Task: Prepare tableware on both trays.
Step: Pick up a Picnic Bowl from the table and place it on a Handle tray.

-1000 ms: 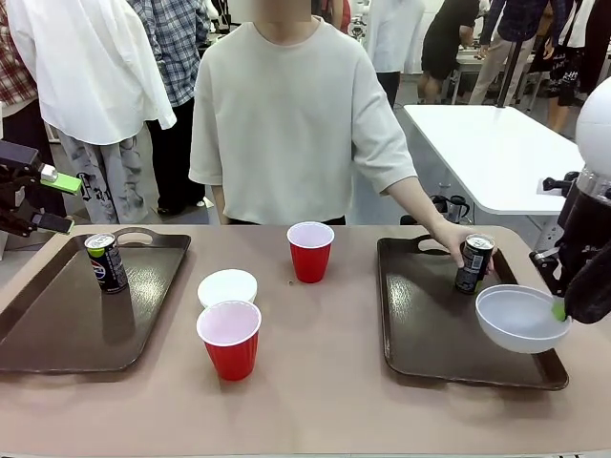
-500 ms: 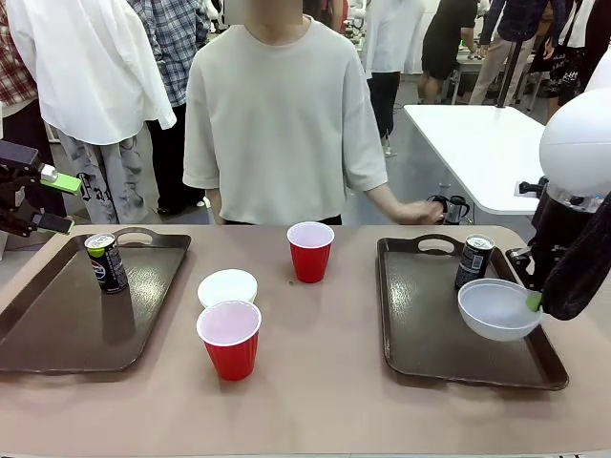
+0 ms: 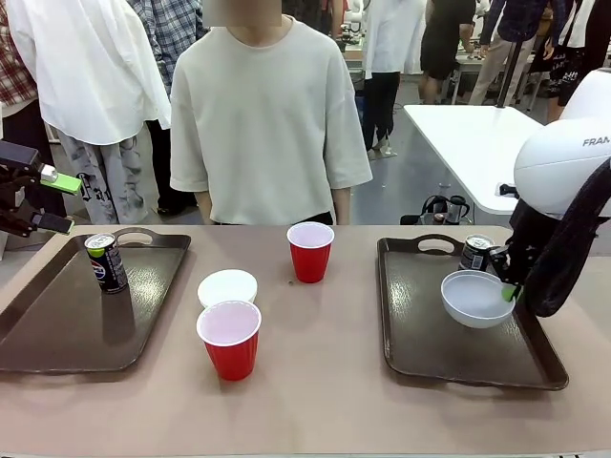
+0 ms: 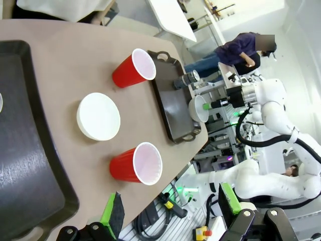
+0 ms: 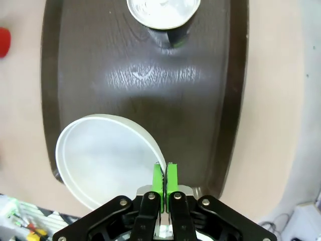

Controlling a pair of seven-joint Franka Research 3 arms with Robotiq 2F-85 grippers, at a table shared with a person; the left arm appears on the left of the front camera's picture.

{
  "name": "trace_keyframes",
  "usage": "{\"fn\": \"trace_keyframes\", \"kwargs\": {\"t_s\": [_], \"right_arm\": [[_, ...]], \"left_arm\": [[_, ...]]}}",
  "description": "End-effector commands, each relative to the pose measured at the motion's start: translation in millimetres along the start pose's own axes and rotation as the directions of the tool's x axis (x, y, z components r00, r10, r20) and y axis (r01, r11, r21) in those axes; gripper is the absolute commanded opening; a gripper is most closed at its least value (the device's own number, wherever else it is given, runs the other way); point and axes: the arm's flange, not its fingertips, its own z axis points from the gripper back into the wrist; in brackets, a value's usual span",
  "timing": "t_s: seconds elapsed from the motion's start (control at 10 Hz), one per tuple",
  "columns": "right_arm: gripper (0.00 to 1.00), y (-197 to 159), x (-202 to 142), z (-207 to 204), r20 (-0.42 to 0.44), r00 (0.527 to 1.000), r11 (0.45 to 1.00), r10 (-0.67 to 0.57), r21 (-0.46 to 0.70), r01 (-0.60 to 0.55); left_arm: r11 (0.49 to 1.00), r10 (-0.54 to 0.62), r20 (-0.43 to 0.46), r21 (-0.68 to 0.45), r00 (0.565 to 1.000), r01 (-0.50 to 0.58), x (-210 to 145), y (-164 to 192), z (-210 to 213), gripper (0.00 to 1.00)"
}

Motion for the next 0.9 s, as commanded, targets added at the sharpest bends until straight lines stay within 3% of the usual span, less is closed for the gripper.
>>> {"fn": "trace_keyframes", "kwargs": {"t_s": [0.0,0.5,0.6,0.7,0.8], "right_arm": [[0.04,-8,-14,-34,-0.001,1.000,0.998,0.018,0.056,-0.018],[0.04,-19,-7,-63,-0.072,0.997,0.999,-0.008,0.038,0.011],[0.23,-18,-7,-63,-0.076,0.997,0.999,-0.005,0.043,0.008],[0.63,-18,-8,-60,-0.077,0.997,0.999,-0.008,0.035,0.011],[0.83,-15,-10,-51,-0.069,0.997,0.999,-0.017,0.031,0.019]], "left_arm": [[1.000,-0.003,0.007,-0.020,1.000,0.004,0,-1,0,1.00],[1.000,-0.003,0.007,-0.020,1.000,0.004,0,-1,0,1.00],[1.000,-0.003,0.007,-0.020,1.000,0.004,0,-1,0,1.00],[1.000,-0.003,0.007,-0.020,1.000,0.004,0,-1,0,1.00],[1.000,-0.003,0.007,-0.020,1.000,0.004,0,-1,0,1.00]]}}
